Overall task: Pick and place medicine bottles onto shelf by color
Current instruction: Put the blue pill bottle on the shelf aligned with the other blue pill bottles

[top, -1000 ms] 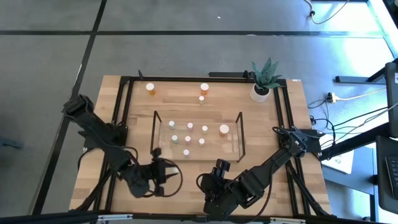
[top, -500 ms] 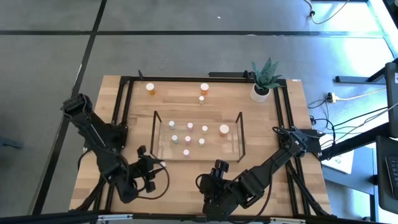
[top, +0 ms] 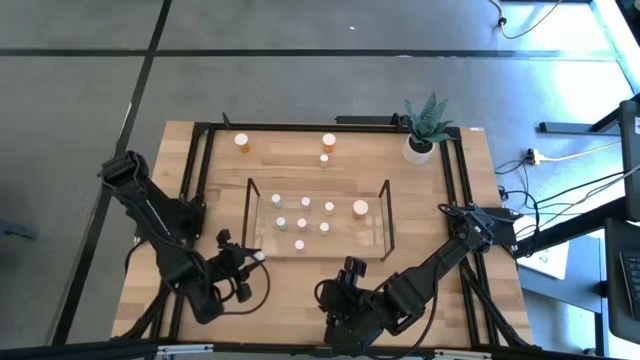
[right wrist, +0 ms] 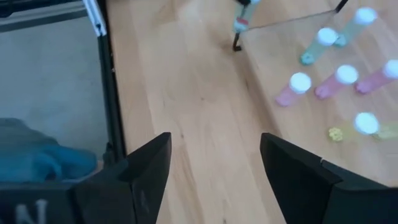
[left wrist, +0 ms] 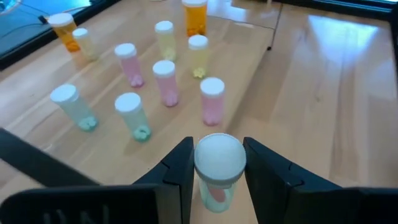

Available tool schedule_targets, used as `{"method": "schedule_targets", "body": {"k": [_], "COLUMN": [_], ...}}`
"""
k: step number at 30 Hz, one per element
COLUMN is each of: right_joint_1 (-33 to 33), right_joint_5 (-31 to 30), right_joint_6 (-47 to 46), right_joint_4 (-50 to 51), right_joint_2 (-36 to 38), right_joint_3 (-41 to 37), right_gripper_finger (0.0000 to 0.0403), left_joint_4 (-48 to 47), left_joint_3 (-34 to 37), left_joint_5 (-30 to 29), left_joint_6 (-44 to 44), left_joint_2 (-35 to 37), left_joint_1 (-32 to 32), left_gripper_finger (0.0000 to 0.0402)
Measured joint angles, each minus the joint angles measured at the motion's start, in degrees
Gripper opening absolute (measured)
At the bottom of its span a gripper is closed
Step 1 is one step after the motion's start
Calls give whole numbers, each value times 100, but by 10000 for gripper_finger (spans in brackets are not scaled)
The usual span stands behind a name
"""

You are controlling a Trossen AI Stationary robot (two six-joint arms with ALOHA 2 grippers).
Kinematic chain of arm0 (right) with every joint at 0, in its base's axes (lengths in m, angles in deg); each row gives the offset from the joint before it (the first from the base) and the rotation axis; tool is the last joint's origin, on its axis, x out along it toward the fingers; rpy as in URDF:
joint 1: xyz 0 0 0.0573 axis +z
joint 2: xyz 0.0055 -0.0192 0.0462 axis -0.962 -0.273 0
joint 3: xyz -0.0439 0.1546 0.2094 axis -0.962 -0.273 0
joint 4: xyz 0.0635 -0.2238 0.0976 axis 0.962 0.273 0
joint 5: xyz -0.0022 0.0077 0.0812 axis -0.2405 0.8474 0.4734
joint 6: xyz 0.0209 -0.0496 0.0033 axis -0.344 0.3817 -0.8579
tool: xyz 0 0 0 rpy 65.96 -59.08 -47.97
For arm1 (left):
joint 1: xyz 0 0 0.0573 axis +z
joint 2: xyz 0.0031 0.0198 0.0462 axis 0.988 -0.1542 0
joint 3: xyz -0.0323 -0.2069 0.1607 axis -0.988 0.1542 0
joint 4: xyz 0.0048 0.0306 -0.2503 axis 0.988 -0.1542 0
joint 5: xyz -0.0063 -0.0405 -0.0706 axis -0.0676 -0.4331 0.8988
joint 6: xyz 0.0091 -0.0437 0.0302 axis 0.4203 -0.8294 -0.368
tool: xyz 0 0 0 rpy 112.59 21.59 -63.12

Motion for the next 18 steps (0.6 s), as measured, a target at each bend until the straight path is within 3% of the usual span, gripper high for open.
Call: {"method": "schedule_targets", "body": {"k": [13,18], "right_joint_1": [0,0], "right_joint_5": [-209,-208], "right_joint_6": [-23,-25], "right_joint_4": [-17,-24], "right_joint_2": [0,0], "right_joint_3": [0,2], "right_gripper_finger": [249,249], "left_joint_4": [1373,1734], "left_joint_3": [162,136], "left_joint_5": [2,-303], "left_joint_6": [1091,1444], "left_joint_2": [-508,-870], "left_joint_1": [672,814], "left_gripper_finger": [106,106]}}
